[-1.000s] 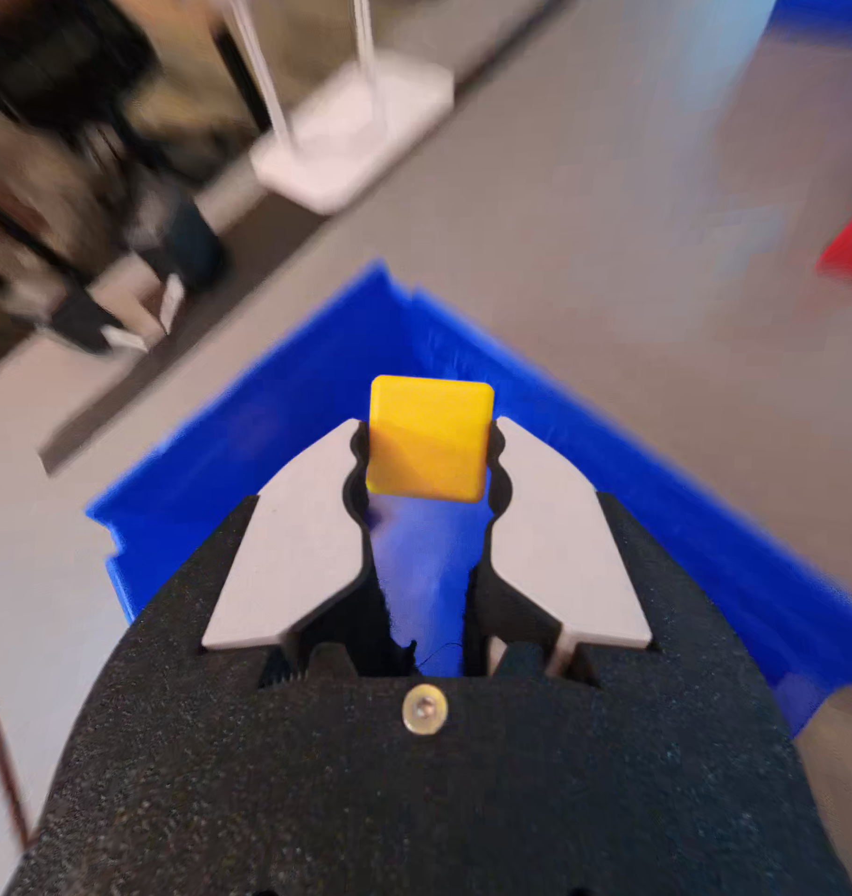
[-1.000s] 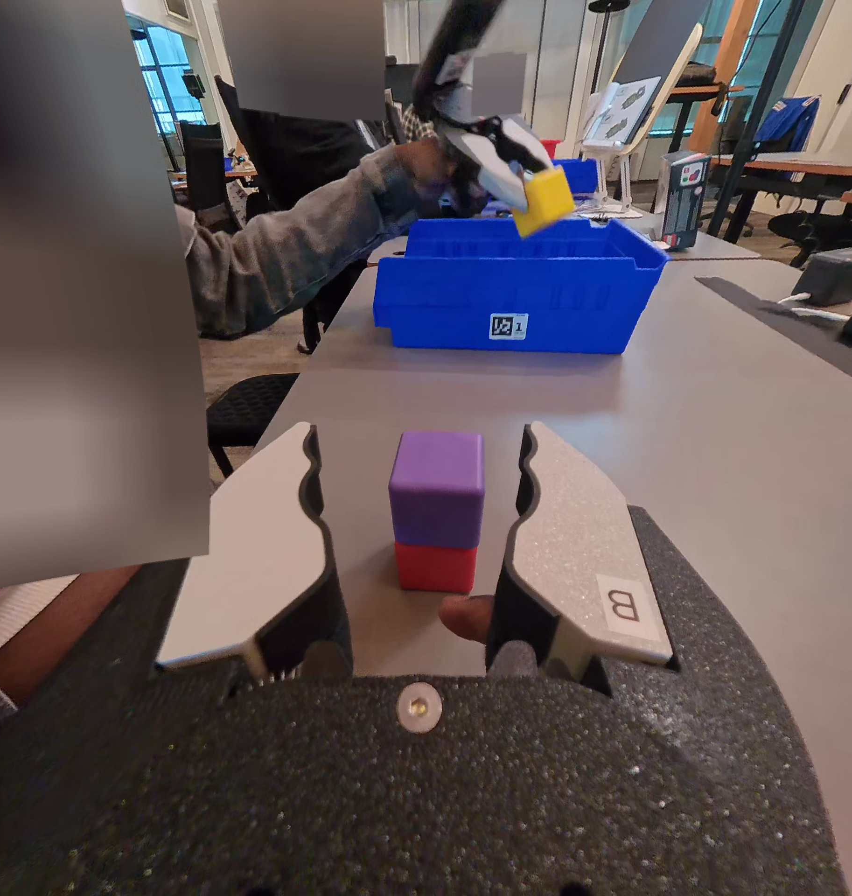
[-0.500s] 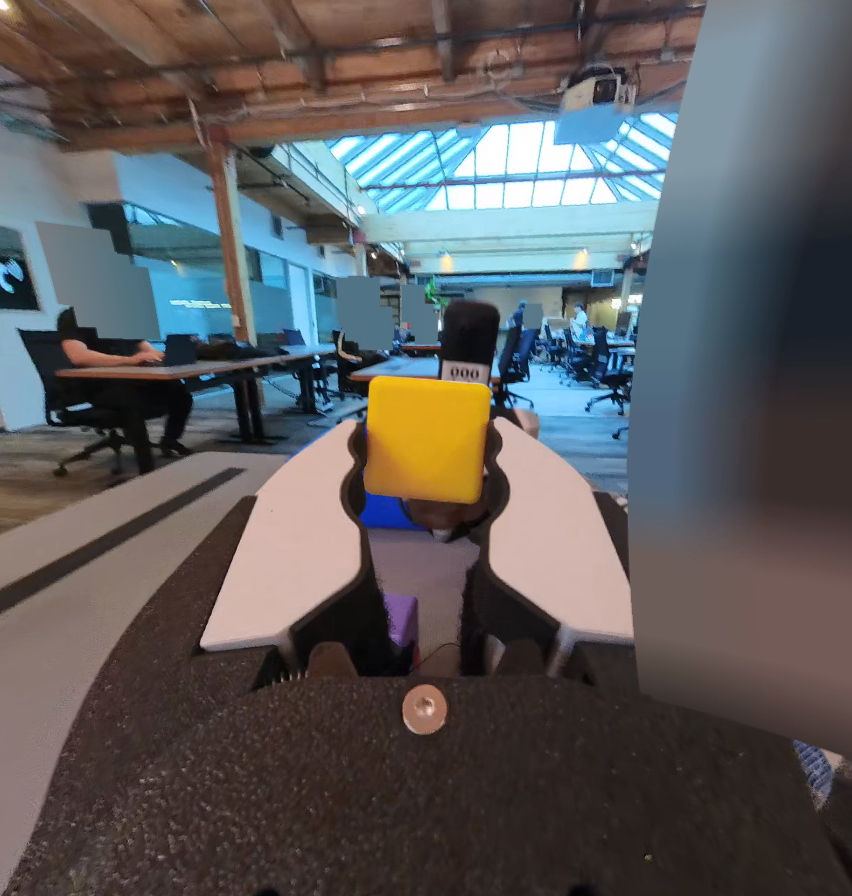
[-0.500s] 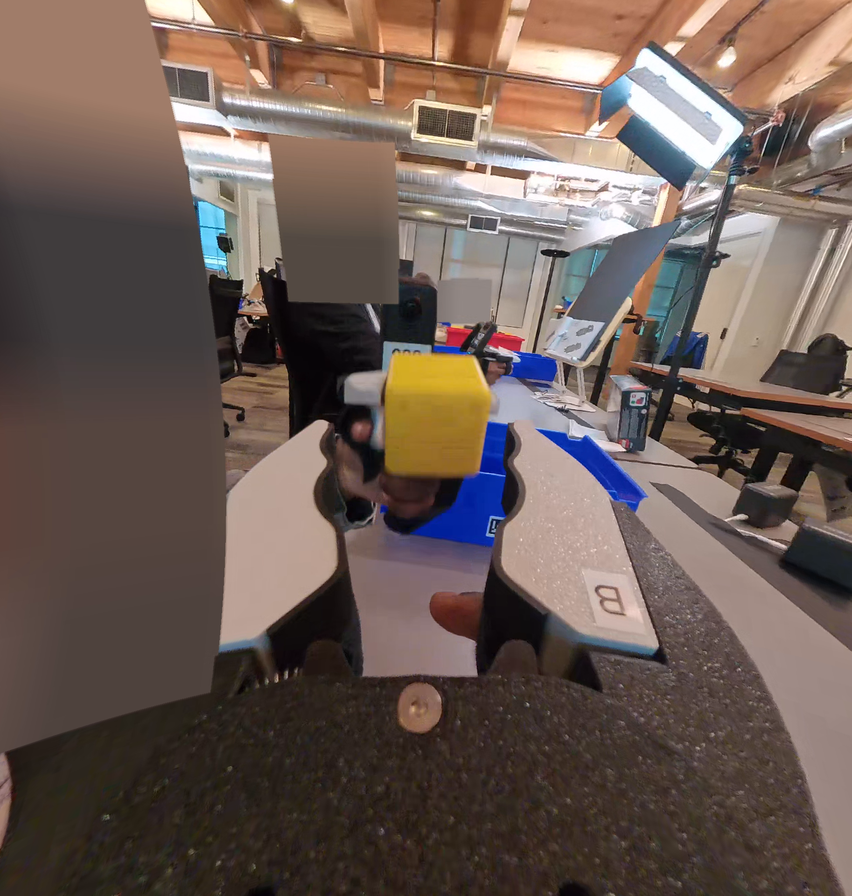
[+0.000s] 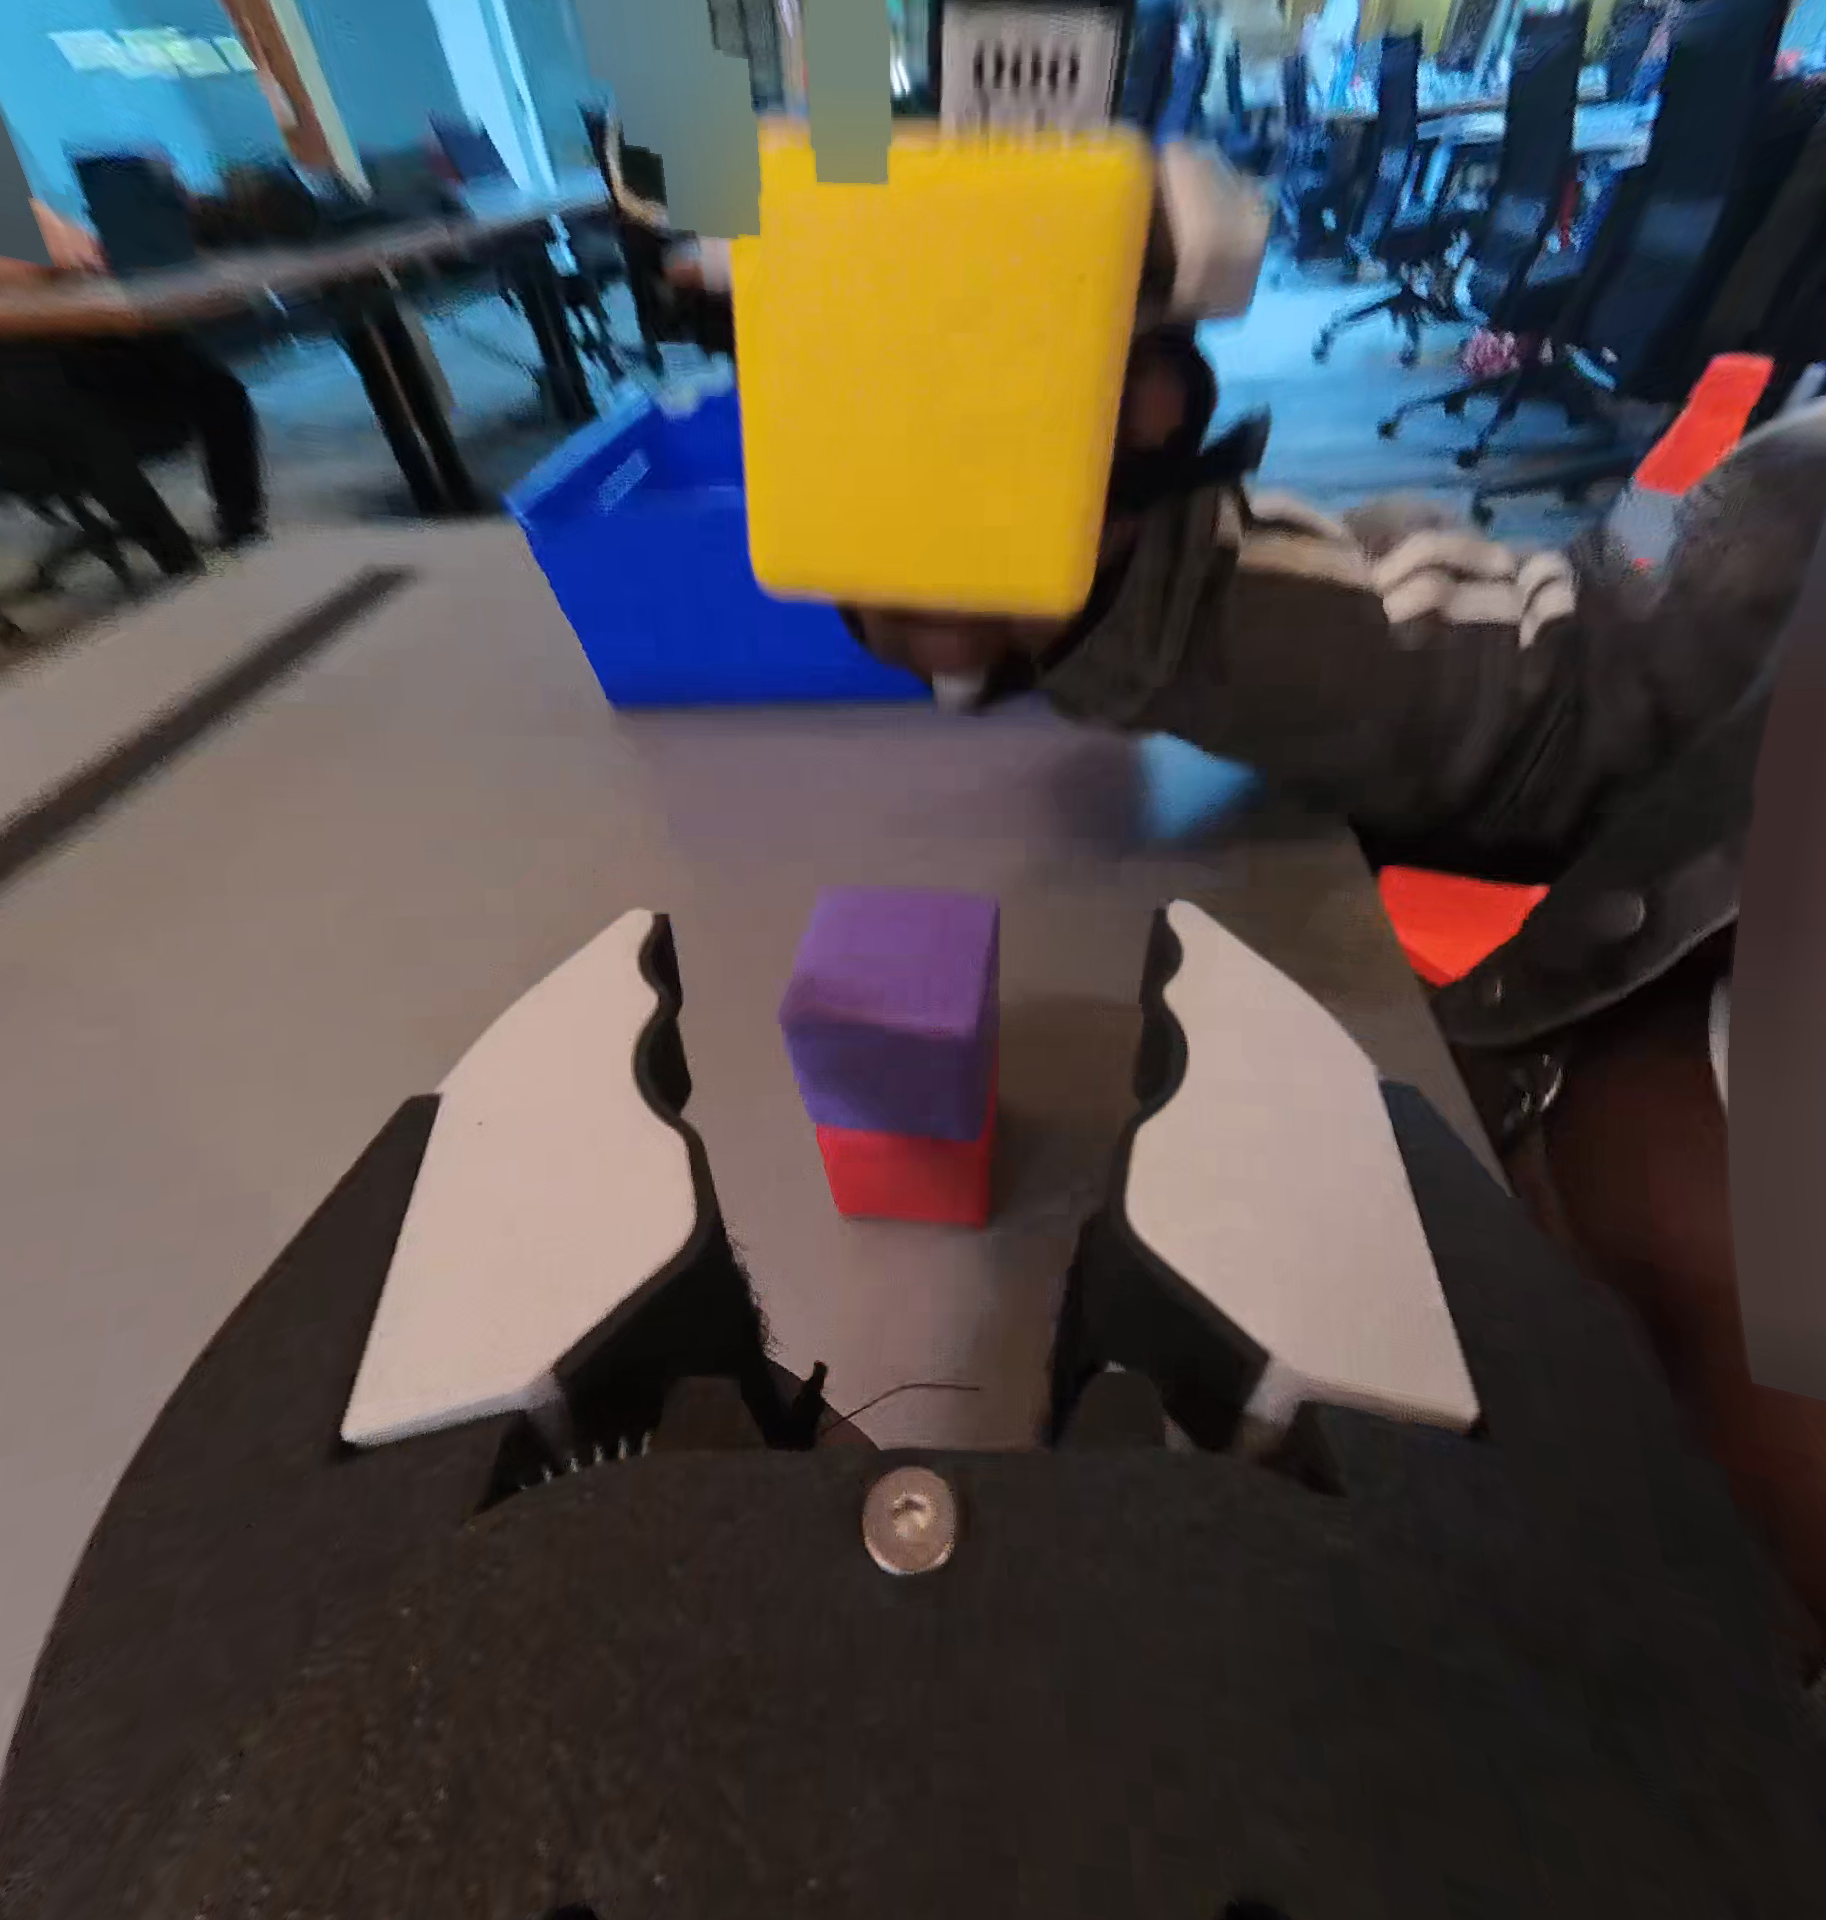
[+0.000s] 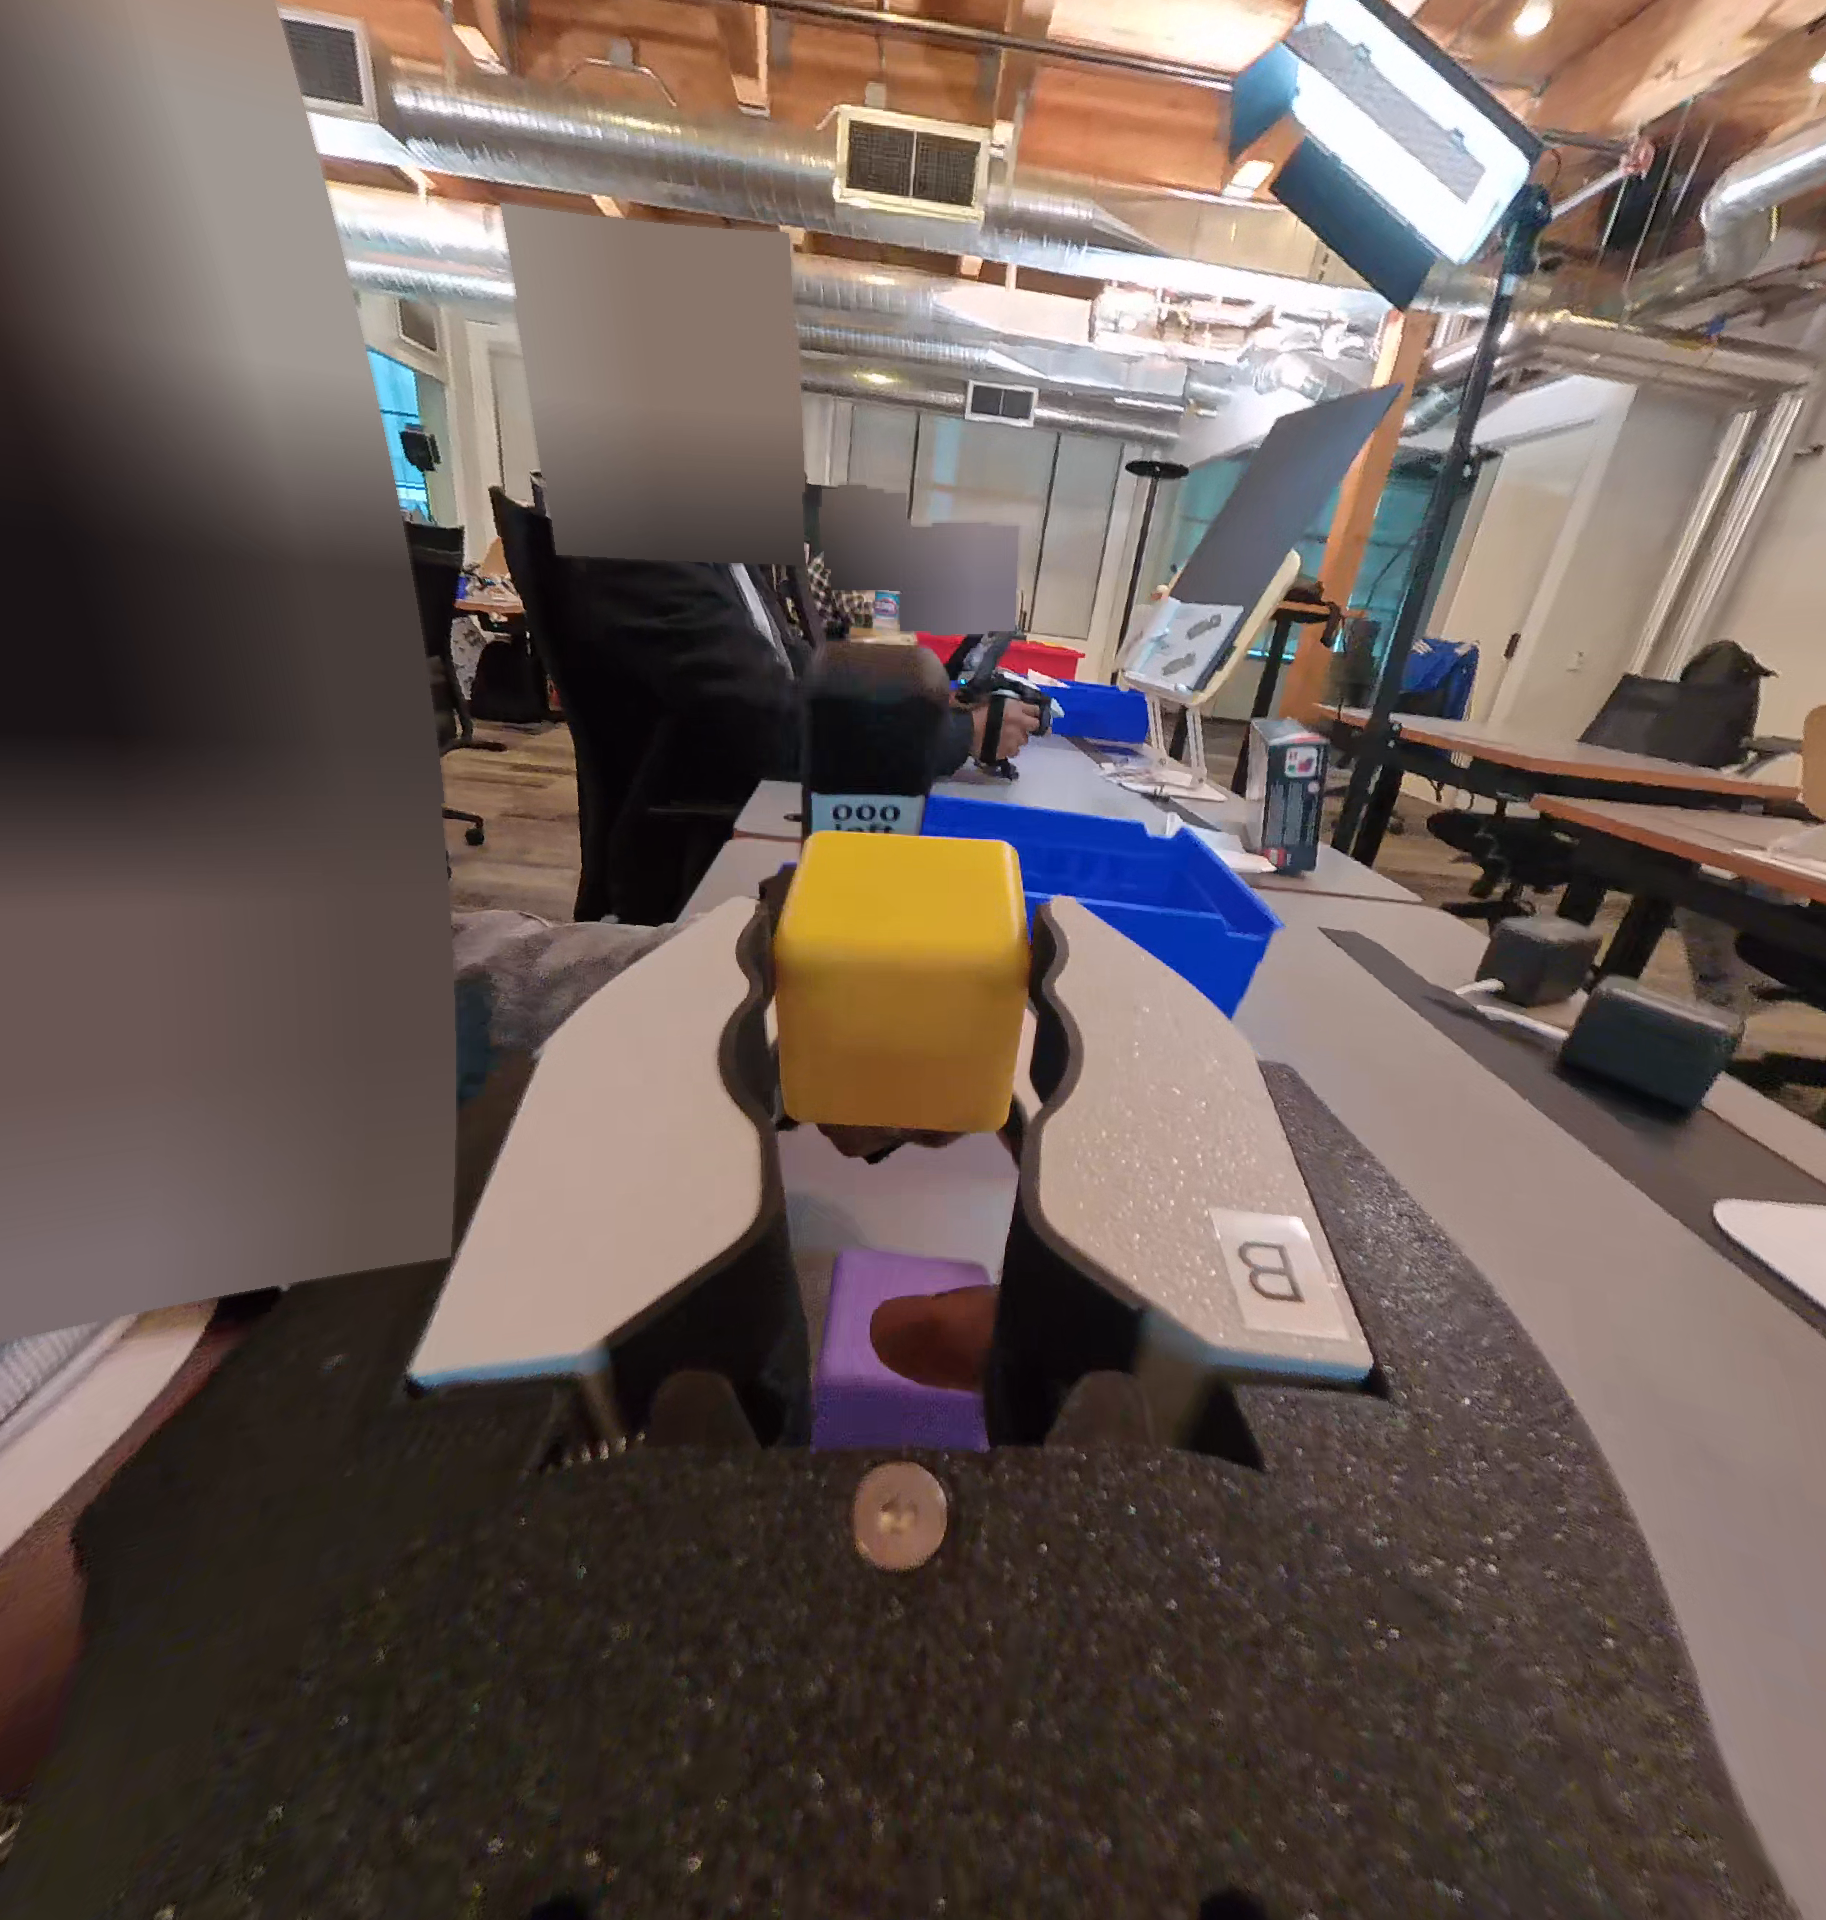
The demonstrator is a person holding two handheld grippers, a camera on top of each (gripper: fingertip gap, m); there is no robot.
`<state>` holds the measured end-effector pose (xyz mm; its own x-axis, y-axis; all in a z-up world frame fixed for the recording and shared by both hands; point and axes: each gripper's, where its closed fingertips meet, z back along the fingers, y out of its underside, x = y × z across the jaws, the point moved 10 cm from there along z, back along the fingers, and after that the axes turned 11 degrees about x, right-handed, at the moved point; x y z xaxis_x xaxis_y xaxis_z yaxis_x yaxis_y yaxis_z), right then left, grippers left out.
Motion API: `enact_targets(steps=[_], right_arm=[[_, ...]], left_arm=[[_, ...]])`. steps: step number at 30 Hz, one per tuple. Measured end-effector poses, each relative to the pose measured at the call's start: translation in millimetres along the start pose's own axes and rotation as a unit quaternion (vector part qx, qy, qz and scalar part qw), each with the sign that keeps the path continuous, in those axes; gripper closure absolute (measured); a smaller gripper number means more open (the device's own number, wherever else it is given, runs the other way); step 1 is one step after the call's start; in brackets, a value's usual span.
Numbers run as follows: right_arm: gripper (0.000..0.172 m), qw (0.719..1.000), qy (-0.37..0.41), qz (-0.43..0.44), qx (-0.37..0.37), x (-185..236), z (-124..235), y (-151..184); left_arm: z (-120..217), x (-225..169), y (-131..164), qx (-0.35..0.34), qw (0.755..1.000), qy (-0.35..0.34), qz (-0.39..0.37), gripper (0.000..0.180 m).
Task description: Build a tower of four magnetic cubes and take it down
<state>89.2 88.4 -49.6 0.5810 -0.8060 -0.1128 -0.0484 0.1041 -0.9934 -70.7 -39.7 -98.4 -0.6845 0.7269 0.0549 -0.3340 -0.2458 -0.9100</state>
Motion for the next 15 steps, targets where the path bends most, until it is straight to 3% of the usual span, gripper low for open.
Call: enact_targets(steps=[1,5,7,15], right_arm=[[0.124,1.000,0.001,-0.004,0.003,-1,3,4],[0.124,1.000,0.001,-0.016,0.017,-5,6,19],[0.124,0.999,0.005,-0.018,0.033,-5,4,24],[0.124,0.996,0.003,-0.013,0.086,-4,-7,42]], left_arm=[[-9,2,8,0.017,1.000,0.013,0.009,0.094],[-32,3,21,0.067,0.998,0.012,0.005,0.105],[-36,3,27,0.084,0.996,-0.009,-0.008,0.130],[-35,3,28,0.078,0.997,-0.005,-0.003,0.130]])
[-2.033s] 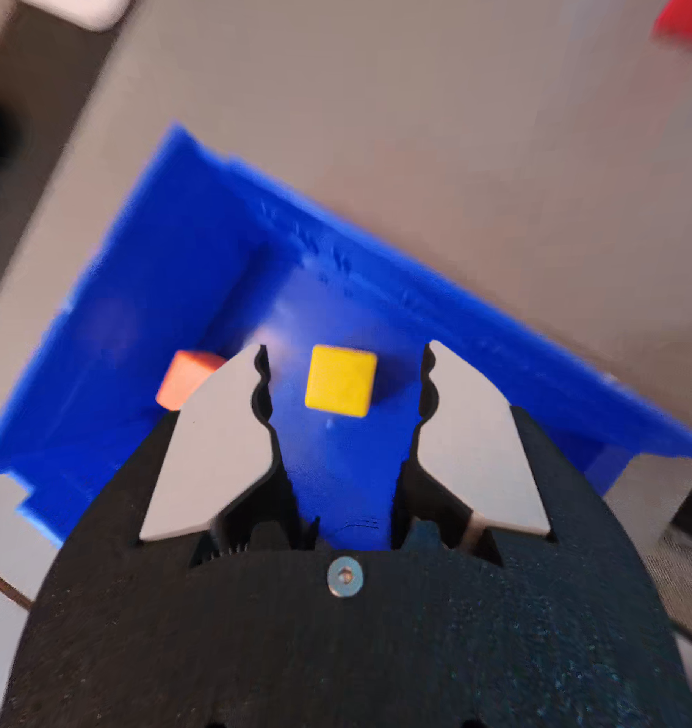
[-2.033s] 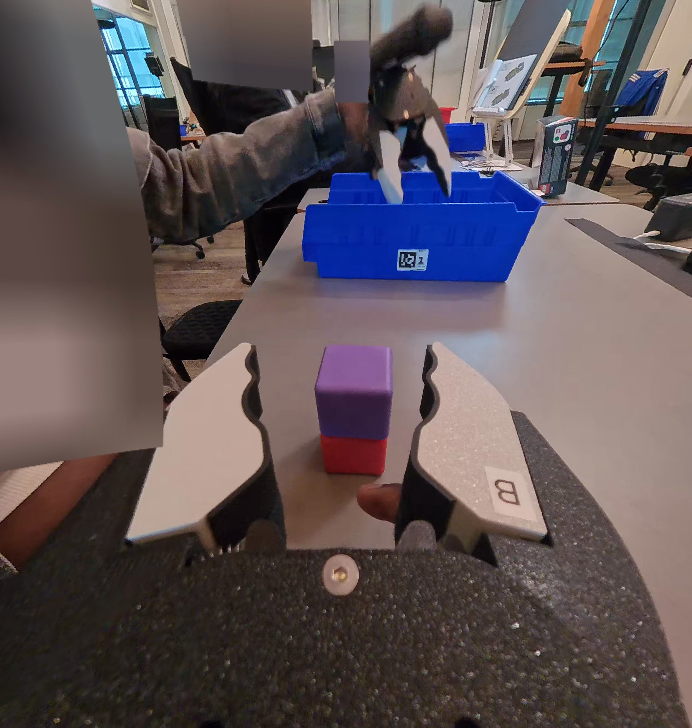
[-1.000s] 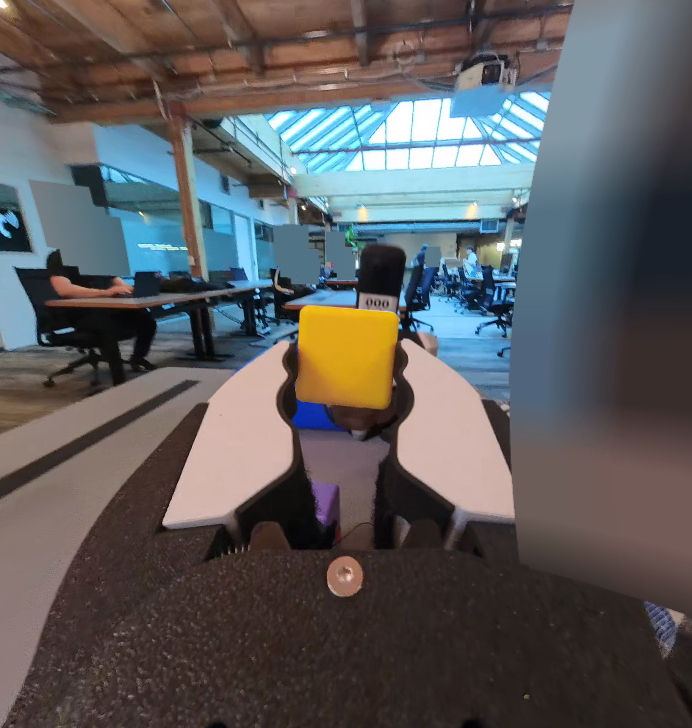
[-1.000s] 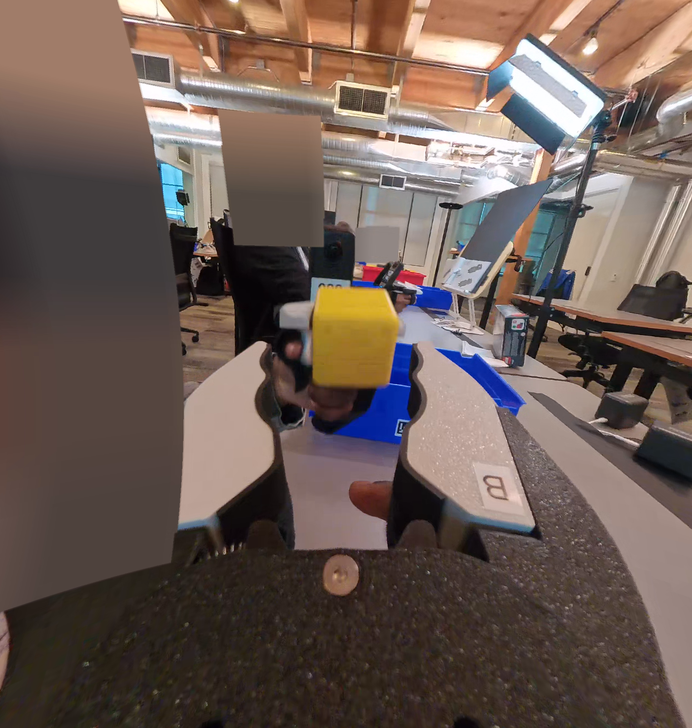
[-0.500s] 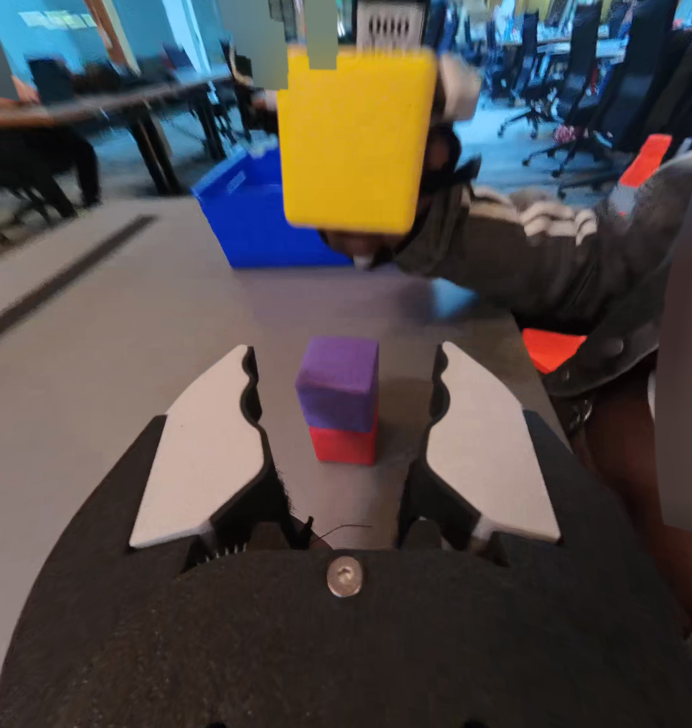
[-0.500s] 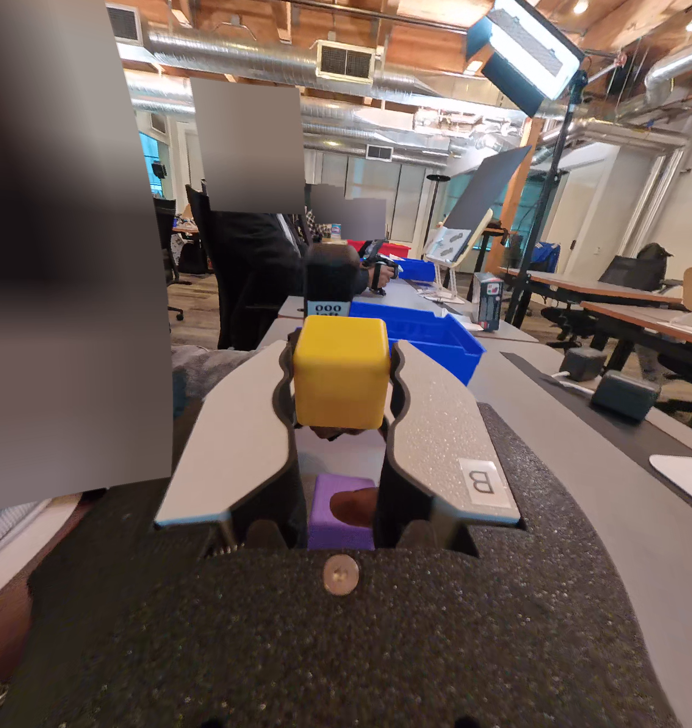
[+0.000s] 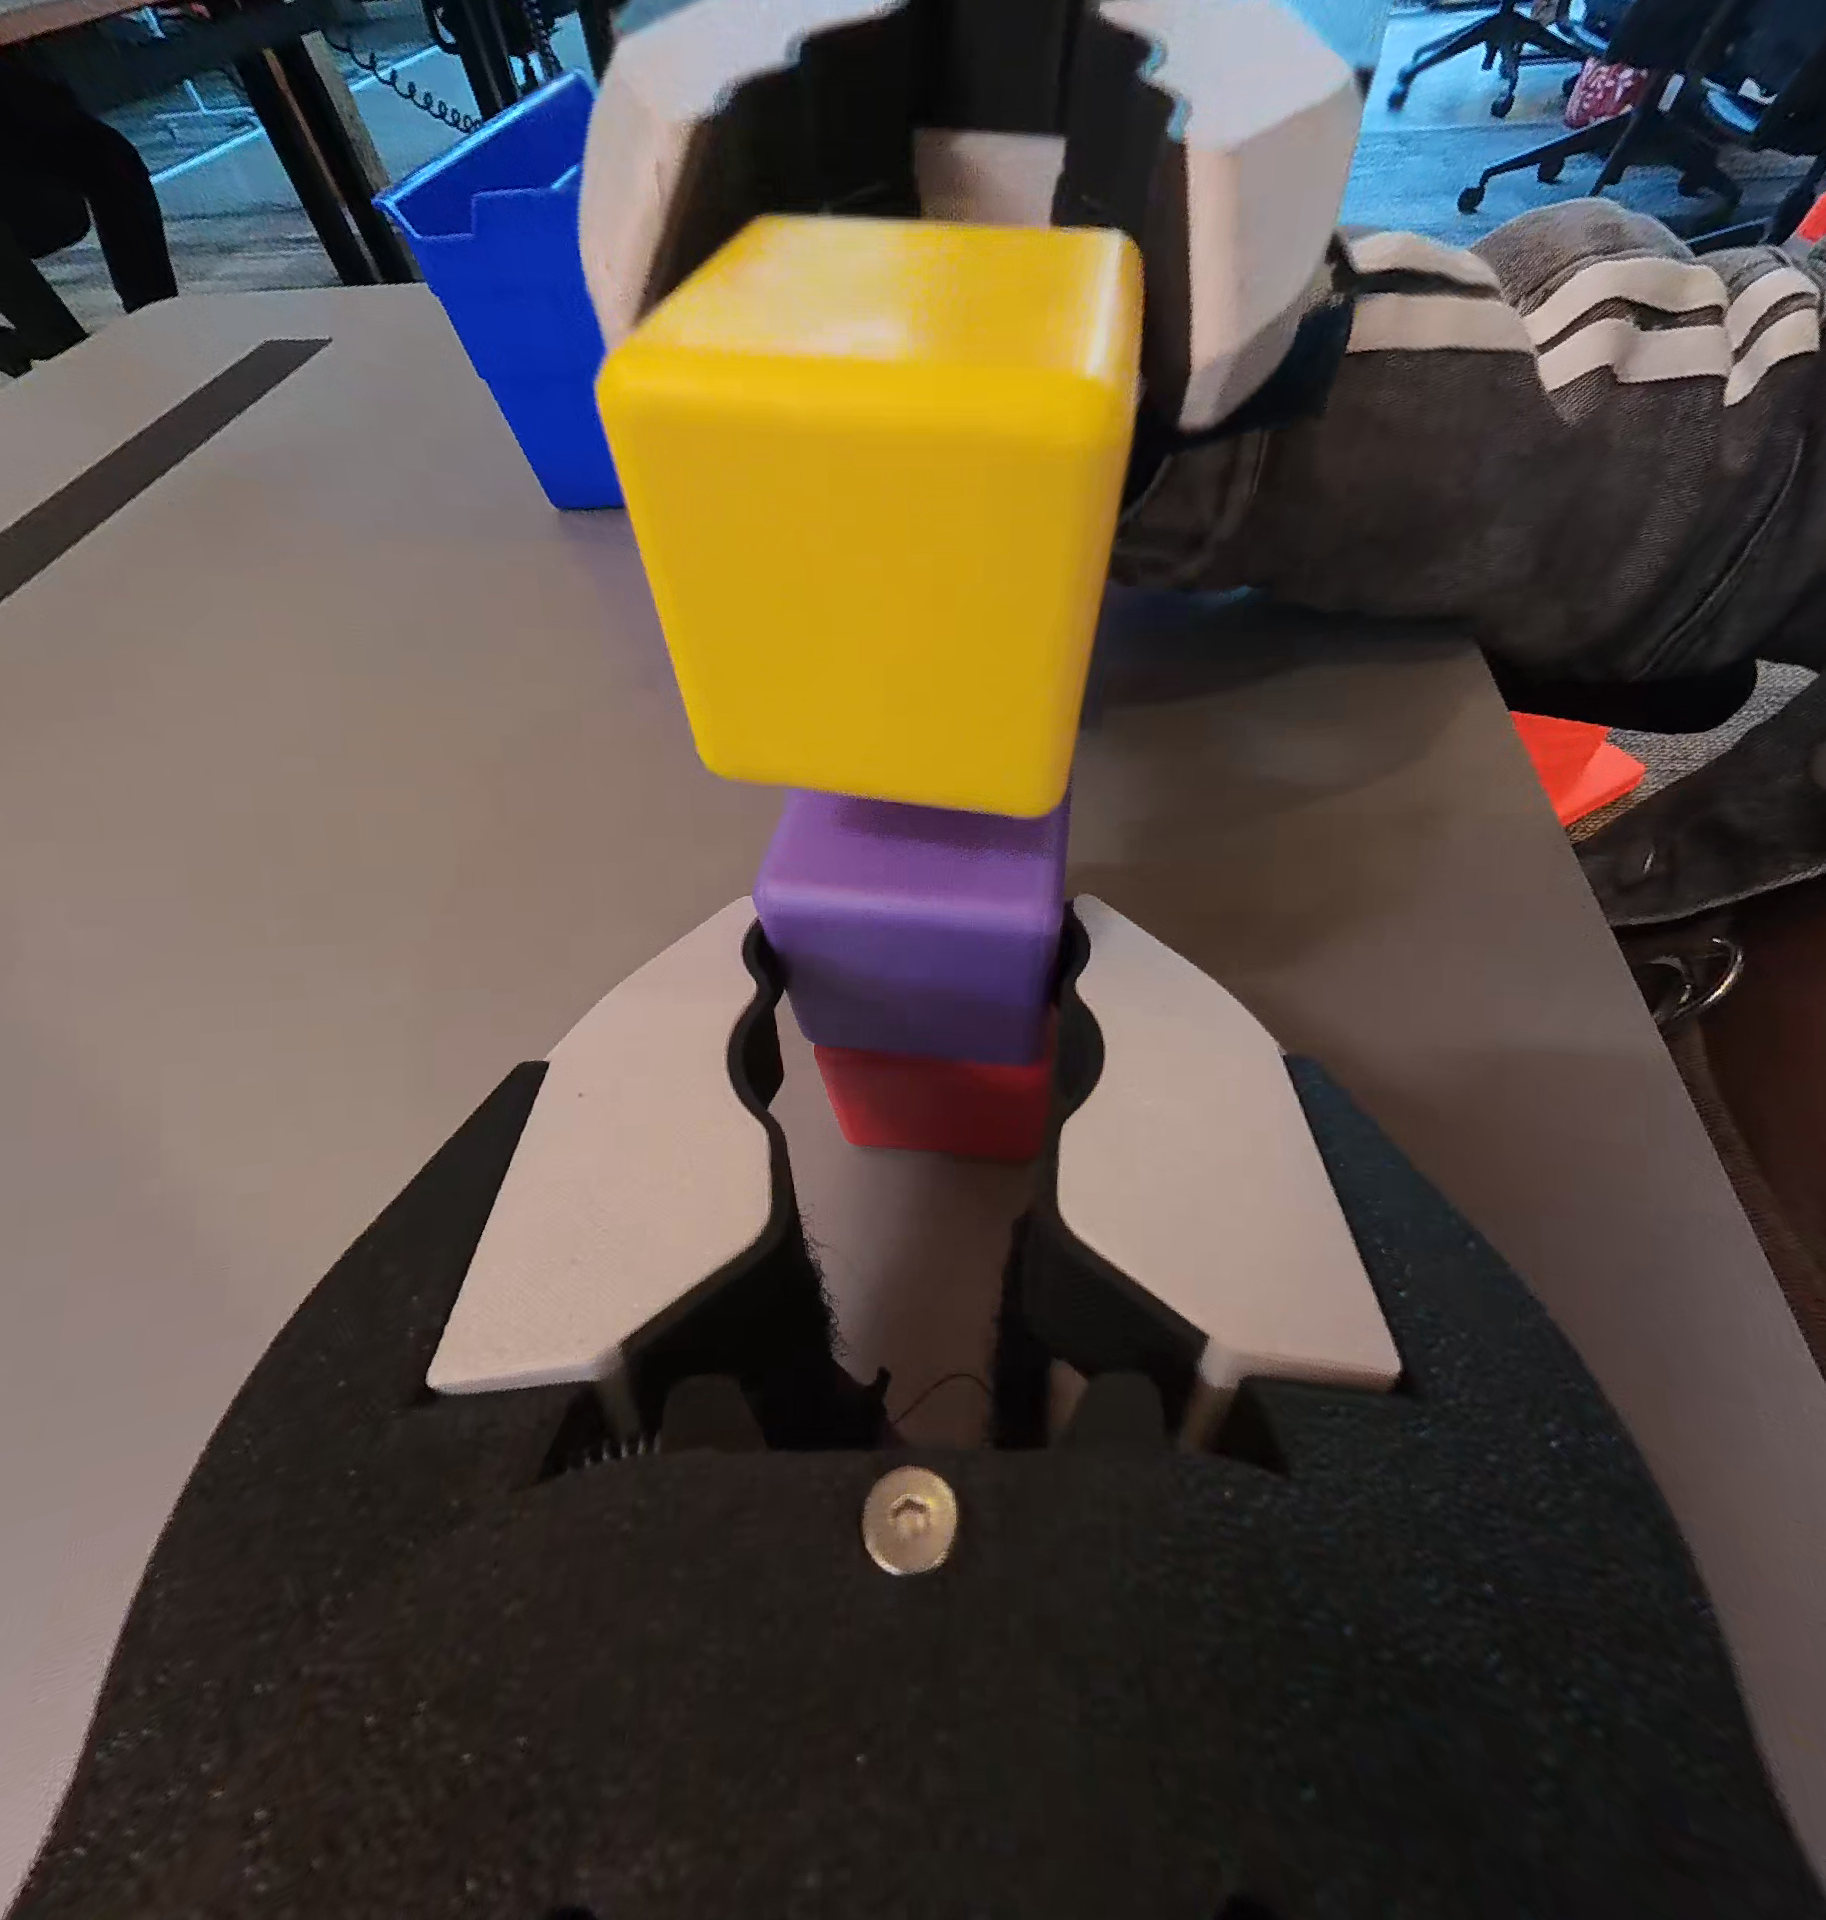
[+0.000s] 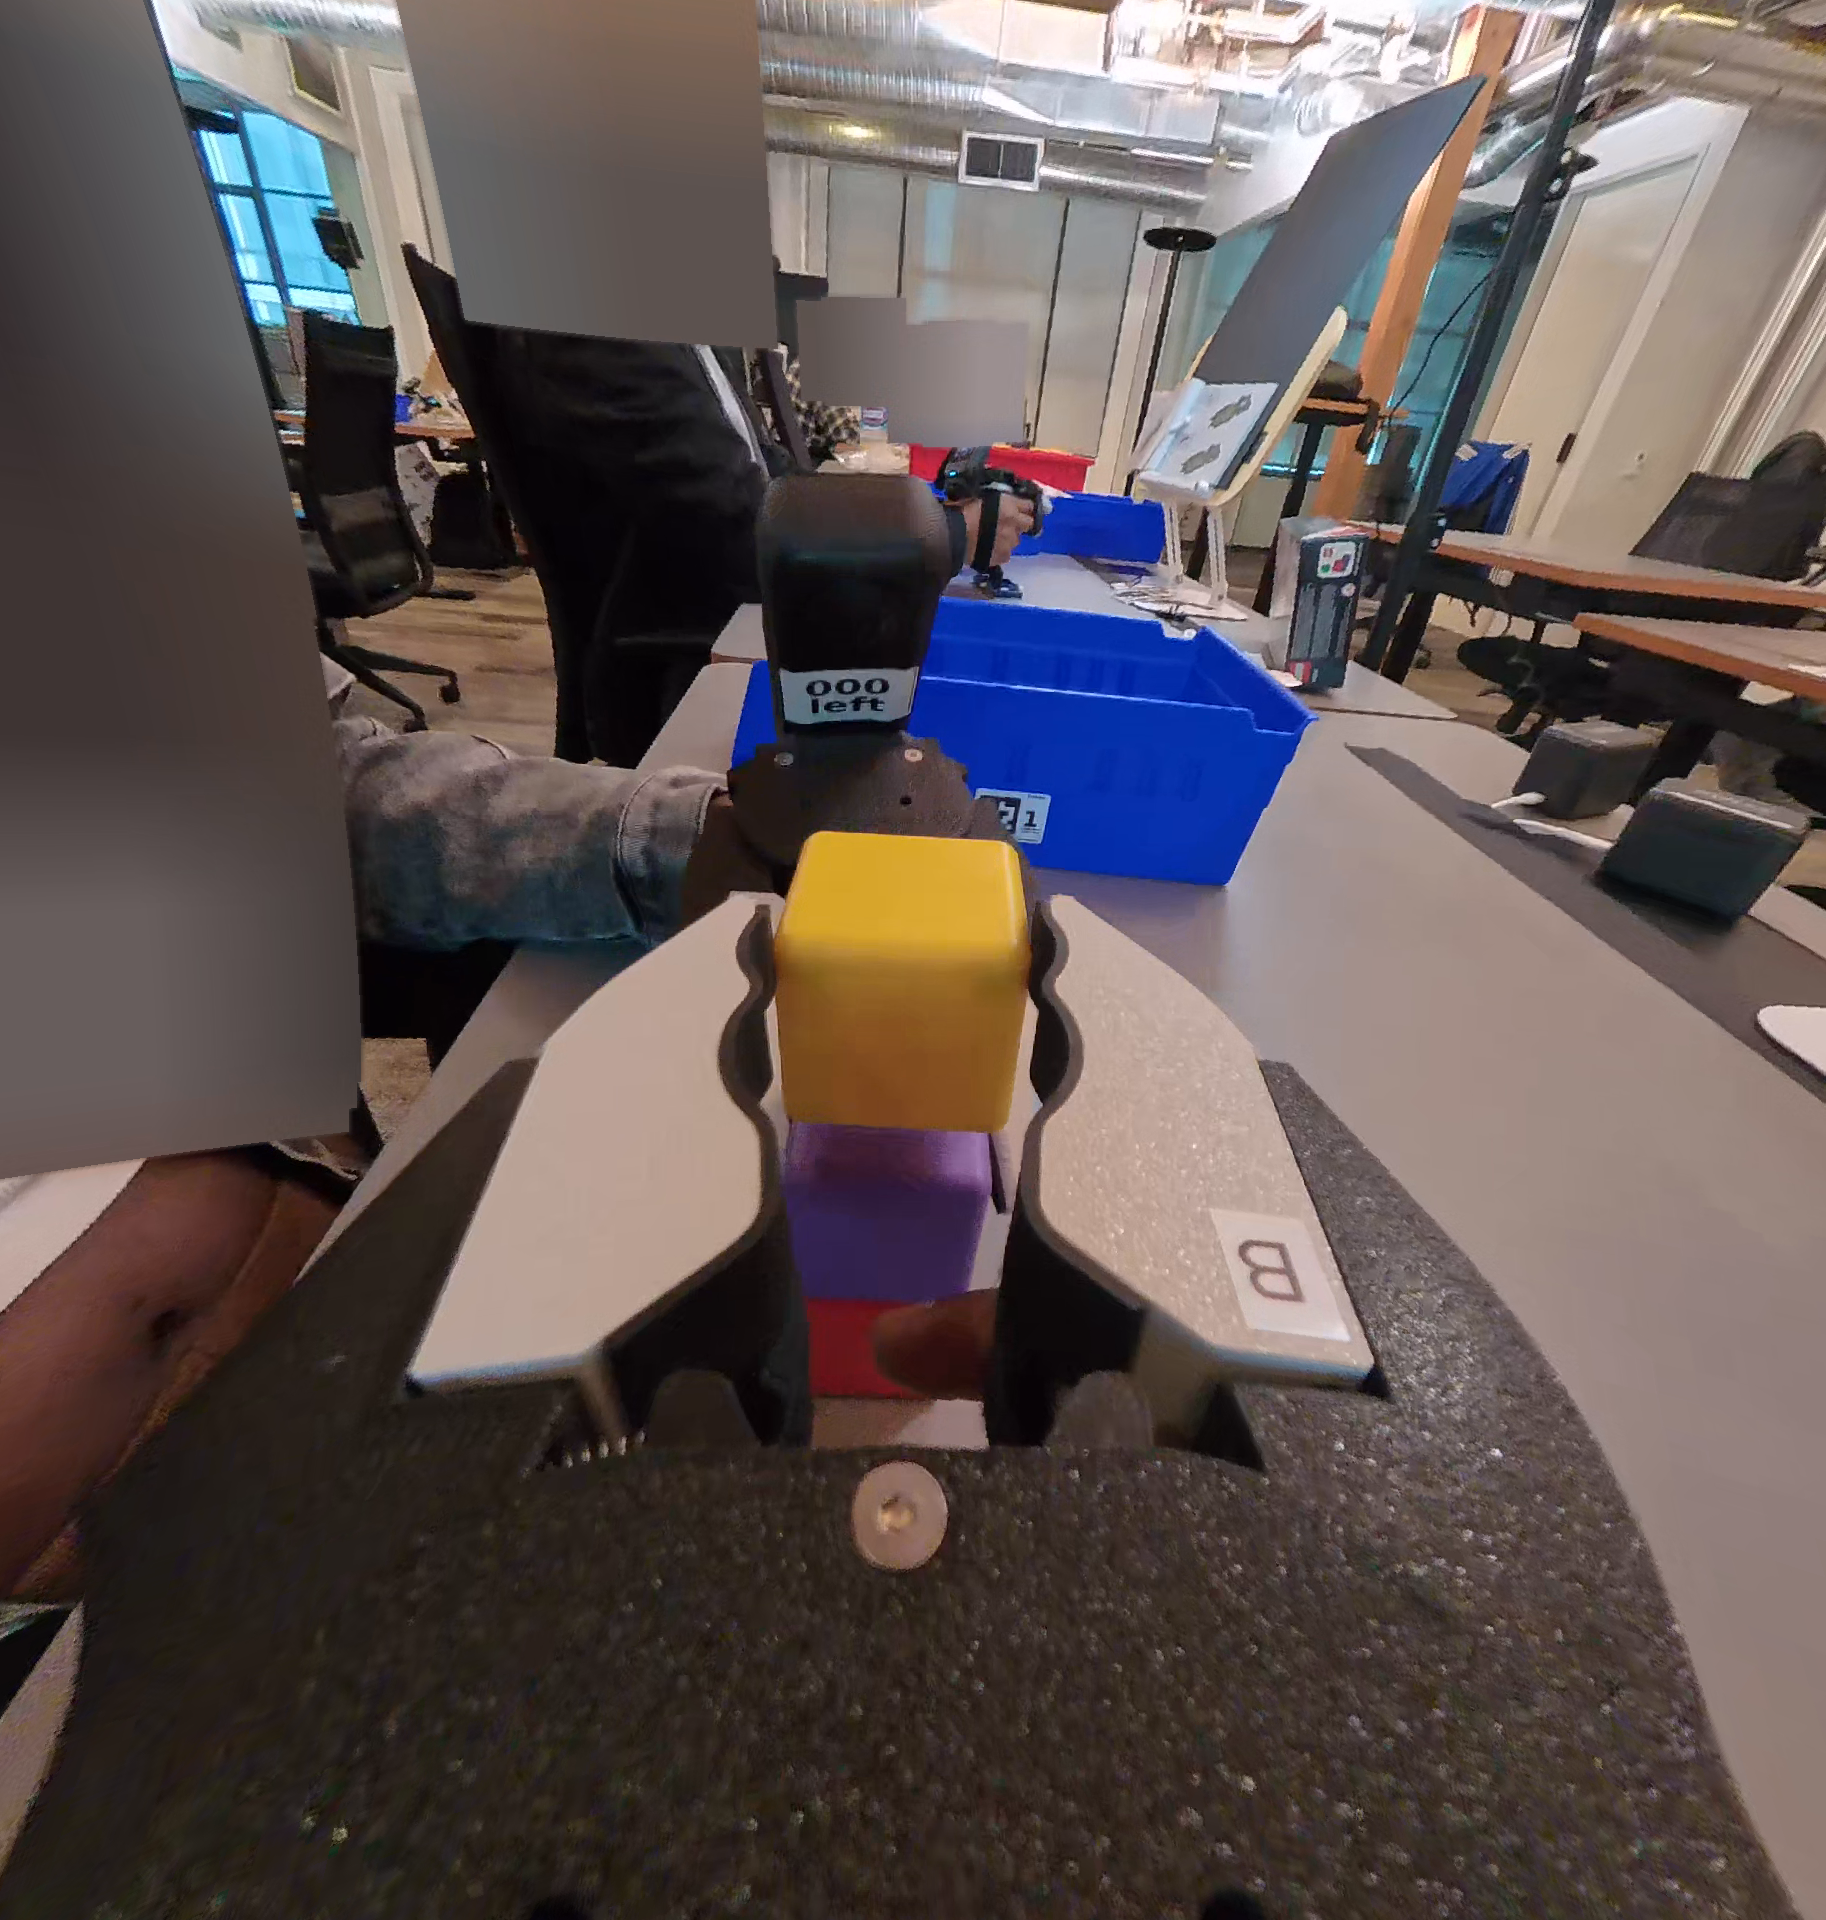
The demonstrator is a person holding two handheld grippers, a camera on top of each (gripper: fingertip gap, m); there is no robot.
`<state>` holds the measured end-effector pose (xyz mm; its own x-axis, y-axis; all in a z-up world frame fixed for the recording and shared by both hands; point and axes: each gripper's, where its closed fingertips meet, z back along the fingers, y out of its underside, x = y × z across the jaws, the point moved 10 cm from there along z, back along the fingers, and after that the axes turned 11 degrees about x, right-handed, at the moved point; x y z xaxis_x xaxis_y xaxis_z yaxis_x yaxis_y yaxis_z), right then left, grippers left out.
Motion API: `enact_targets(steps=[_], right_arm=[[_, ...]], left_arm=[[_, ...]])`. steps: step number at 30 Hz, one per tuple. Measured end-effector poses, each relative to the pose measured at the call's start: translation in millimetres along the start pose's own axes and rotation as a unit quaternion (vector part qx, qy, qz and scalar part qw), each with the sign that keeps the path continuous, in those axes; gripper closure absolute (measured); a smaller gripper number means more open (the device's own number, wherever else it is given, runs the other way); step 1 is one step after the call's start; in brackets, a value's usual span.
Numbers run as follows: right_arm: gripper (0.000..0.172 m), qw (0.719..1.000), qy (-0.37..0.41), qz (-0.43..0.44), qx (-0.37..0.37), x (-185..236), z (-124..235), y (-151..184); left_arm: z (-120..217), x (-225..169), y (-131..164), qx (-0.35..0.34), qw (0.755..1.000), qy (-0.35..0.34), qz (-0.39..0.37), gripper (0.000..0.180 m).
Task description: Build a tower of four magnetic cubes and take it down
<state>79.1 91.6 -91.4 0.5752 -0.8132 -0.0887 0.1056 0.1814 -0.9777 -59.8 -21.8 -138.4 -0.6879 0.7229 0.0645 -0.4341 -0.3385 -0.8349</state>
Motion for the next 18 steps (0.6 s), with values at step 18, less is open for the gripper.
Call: enact_targets(steps=[18], right_arm=[[0.124,0.999,-0.029,-0.012,0.004,-7,-5,13]], left_arm=[[0,0,1,0.000,1.000,-0.004,0.001,0.130]])
